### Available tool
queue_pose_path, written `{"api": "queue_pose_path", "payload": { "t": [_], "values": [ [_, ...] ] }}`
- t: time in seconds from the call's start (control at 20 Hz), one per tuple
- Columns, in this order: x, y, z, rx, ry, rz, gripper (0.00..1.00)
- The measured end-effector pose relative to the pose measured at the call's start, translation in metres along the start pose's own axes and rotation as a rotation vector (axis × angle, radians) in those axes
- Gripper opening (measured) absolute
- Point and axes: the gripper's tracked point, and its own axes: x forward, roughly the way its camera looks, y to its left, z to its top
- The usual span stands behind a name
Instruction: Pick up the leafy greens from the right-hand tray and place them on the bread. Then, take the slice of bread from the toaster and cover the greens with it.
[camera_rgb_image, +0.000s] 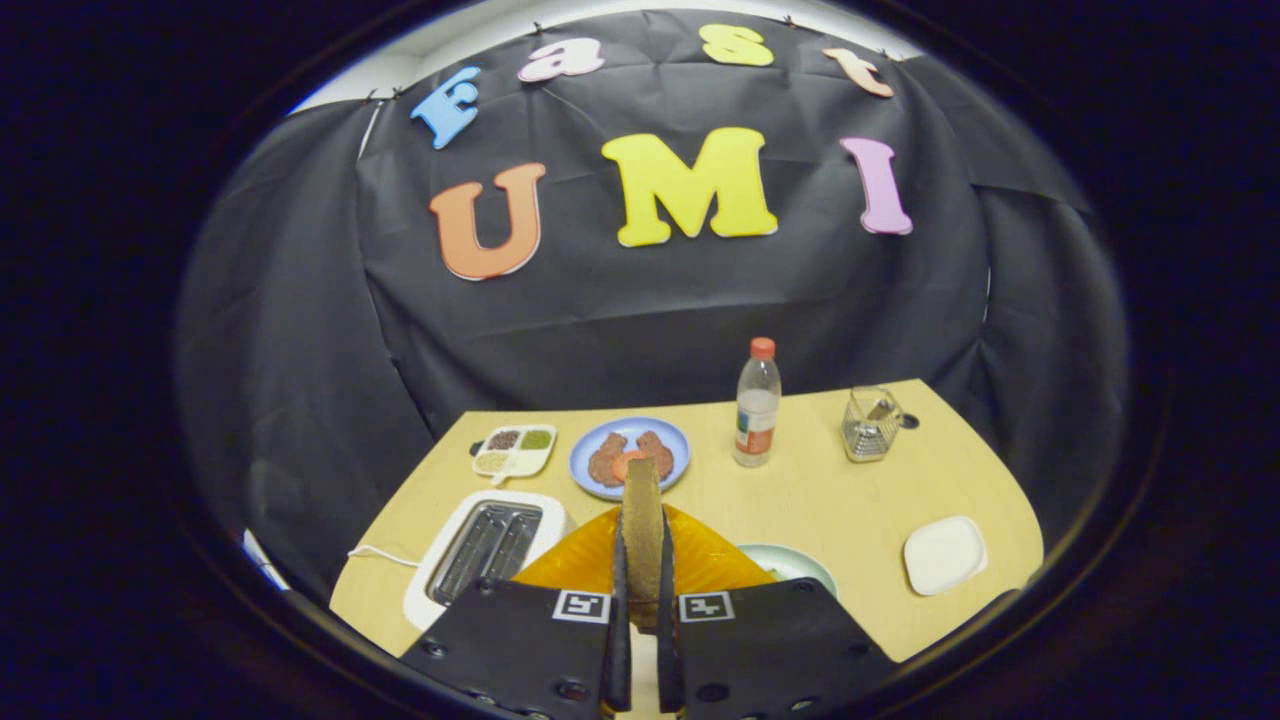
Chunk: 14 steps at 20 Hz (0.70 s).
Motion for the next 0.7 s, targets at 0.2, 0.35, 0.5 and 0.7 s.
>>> {"api": "queue_pose_path", "payload": {
  "t": [0.2, 0.35, 0.5, 0.7],
  "values": [
    [0.023, -0.02, -0.035, 0.025, 0.045, 0.01, 0.1],
    [0.038, -0.035, -0.055, 0.055, 0.077, 0.007, 0.1],
    [0.046, -0.038, -0.069, 0.091, 0.091, 0.038, 0.1],
    [0.055, -0.051, -0.084, 0.095, 0.102, 0.034, 0.1]
  ]
}}
